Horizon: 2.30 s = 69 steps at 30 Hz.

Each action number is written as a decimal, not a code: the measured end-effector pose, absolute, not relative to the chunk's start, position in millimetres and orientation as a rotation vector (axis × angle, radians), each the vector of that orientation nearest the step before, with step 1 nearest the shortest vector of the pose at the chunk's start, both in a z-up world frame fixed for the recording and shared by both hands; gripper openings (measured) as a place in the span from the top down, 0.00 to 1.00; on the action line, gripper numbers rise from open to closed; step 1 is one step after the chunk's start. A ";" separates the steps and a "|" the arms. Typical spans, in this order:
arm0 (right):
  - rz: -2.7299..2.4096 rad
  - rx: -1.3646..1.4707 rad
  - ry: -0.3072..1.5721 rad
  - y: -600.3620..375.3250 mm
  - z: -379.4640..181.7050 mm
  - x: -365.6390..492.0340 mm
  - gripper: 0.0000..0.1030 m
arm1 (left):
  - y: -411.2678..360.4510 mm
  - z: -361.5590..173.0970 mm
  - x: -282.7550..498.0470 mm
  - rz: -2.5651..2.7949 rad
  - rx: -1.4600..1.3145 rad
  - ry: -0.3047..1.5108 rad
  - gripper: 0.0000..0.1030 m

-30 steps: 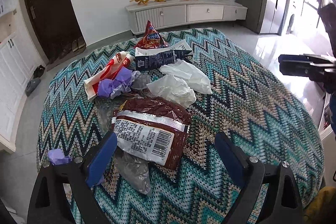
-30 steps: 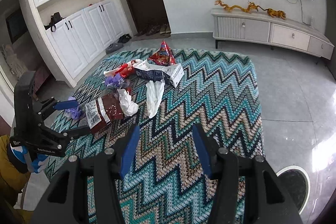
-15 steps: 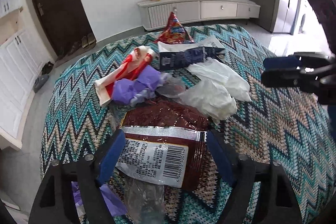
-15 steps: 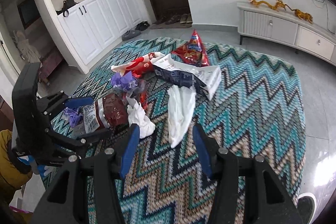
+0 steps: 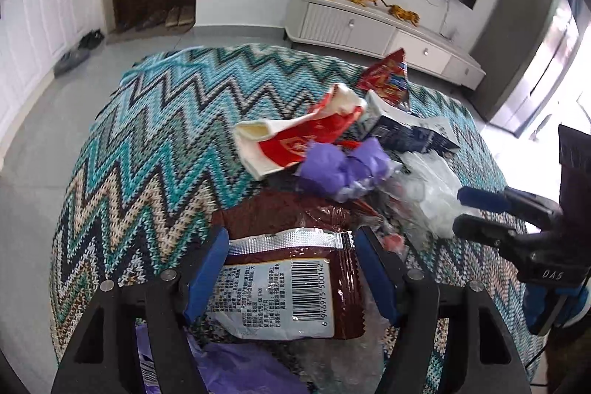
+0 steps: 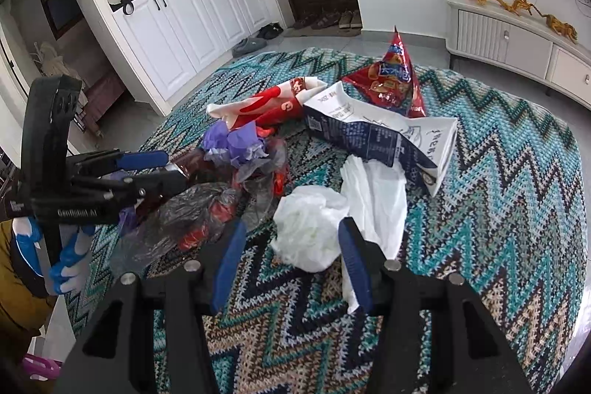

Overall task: Collect trash
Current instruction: 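Grasp the brown snack bag with left tool while right tool grasps white tissue, then carry both items to the bin and open both tools to drop them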

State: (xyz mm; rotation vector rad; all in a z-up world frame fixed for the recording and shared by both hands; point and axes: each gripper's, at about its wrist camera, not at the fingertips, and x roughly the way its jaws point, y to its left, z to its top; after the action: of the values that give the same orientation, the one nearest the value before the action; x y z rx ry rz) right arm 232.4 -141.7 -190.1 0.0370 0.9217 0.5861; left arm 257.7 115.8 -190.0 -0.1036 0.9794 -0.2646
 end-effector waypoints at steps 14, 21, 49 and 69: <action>0.568 -0.051 0.949 -129.0 -209.7 243.2 0.52 | 140.7 -216.1 279.4 -0.187 -0.213 1.059 0.61; 0.556 -0.122 0.922 -123.8 -204.6 230.4 0.82 | 147.2 -205.4 266.9 -0.181 -0.252 1.009 0.77; 0.231 0.105 0.623 -345.9 -92.0 16.7 0.85 | -22.9 -59.7 110.7 -0.479 0.033 0.757 0.82; -0.192 0.476 0.841 -591.8 -260.1 -33.4 0.82 | -413.3 -186.8 102.1 -0.889 0.328 1.081 0.79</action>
State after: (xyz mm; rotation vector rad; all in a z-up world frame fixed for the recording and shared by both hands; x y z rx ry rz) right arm -33.4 -591.8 -260.1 0.4762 0.8413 -0.1915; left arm 102.1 -413.3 -186.8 0.3283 1.0812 -0.8886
